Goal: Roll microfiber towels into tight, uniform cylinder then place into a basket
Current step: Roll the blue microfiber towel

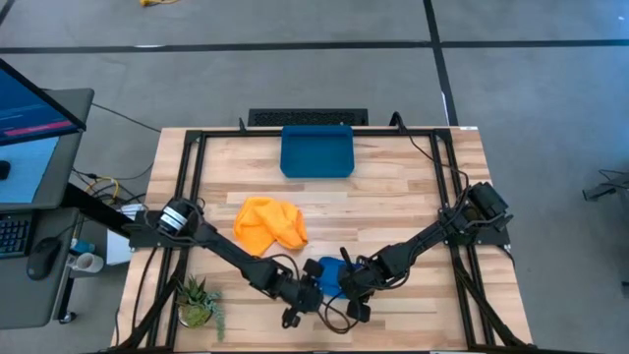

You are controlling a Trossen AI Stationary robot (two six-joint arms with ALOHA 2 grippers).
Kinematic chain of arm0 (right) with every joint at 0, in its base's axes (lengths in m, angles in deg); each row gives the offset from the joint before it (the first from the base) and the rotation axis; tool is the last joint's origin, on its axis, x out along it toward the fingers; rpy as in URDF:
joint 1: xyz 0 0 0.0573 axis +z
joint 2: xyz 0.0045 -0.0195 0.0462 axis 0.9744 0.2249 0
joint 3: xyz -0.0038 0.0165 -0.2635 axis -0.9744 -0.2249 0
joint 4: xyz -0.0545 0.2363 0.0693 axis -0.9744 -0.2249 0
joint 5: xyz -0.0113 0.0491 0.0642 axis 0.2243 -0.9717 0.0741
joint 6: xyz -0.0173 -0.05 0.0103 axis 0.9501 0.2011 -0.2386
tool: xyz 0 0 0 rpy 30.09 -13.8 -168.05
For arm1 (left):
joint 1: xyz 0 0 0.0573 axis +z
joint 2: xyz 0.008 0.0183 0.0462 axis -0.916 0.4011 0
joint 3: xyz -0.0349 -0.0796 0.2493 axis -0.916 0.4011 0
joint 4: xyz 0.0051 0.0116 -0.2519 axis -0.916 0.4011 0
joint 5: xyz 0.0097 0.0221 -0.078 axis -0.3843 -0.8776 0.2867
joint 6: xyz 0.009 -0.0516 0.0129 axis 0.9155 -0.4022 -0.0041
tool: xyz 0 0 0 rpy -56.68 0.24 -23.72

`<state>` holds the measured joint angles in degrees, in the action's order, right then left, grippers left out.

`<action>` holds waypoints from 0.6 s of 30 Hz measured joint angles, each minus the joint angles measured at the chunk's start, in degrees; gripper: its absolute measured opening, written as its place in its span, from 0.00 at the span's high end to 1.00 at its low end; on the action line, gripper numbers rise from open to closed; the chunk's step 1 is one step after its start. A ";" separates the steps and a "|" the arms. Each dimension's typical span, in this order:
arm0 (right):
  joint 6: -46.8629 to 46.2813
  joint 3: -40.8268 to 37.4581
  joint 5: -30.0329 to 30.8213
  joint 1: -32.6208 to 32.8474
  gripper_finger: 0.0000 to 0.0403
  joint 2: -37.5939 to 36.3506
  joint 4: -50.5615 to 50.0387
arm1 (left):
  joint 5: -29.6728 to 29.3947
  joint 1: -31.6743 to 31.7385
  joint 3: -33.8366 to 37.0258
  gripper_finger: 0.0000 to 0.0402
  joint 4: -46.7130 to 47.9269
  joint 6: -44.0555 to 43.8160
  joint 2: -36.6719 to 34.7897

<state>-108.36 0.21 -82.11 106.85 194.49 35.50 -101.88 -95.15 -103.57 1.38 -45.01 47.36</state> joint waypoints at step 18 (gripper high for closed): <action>0.02 0.02 -0.75 -0.07 0.97 -0.02 0.00 | -2.92 6.02 0.74 0.74 2.57 -3.60 -0.55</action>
<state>-108.34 0.23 -82.86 106.77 194.47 35.50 -104.80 -89.13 -102.82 3.95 -48.61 46.80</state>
